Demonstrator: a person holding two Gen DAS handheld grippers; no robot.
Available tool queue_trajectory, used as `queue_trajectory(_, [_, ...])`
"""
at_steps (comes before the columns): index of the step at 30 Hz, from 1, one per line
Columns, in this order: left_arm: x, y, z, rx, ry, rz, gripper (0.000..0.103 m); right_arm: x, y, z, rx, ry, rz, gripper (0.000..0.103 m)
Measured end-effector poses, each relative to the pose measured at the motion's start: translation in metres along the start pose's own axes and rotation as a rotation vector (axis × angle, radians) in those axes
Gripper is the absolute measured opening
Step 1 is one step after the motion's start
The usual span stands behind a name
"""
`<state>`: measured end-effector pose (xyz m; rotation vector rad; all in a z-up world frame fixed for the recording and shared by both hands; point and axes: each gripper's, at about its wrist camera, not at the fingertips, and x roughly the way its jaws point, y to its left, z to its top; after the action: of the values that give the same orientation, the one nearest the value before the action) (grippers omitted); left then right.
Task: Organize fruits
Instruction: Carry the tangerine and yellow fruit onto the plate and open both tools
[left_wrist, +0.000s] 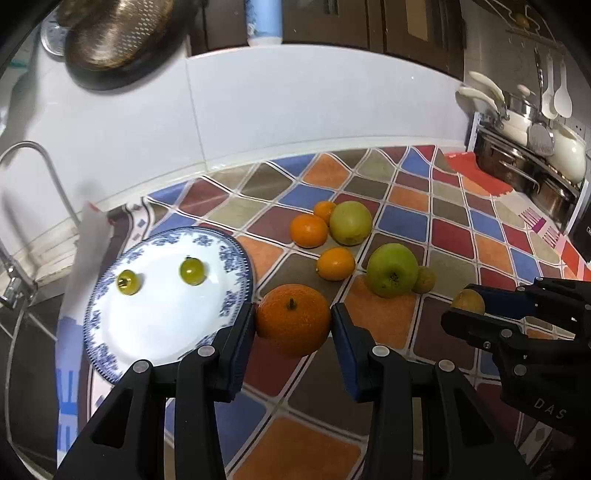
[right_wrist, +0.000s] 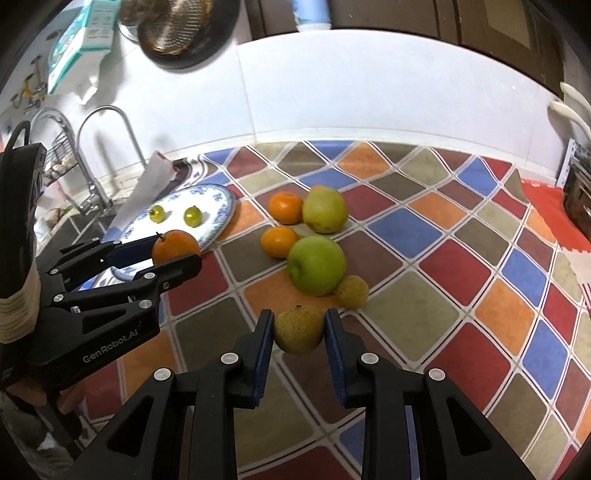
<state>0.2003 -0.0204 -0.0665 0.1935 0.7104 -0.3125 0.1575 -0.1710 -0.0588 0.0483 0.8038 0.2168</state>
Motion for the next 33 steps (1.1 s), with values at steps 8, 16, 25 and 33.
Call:
queue_trajectory(8, [-0.031, 0.009, -0.011, -0.038, -0.042, 0.032, 0.041, -0.019, 0.02, -0.004, -0.05, -0.034, 0.03, 0.029])
queue_trajectory(16, [-0.059, 0.03, -0.024, -0.069, -0.072, 0.079, 0.041, -0.028, 0.041, 0.0, -0.068, -0.062, 0.076, 0.029])
queue_trajectory(25, [-0.076, 0.061, -0.034, -0.103, -0.093, 0.123, 0.041, -0.029, 0.08, 0.009, -0.117, -0.108, 0.117, 0.029])
queue_trajectory(33, [-0.085, 0.083, -0.037, -0.113, -0.113, 0.15, 0.041, -0.028, 0.107, 0.022, -0.156, -0.149, 0.136, 0.029])
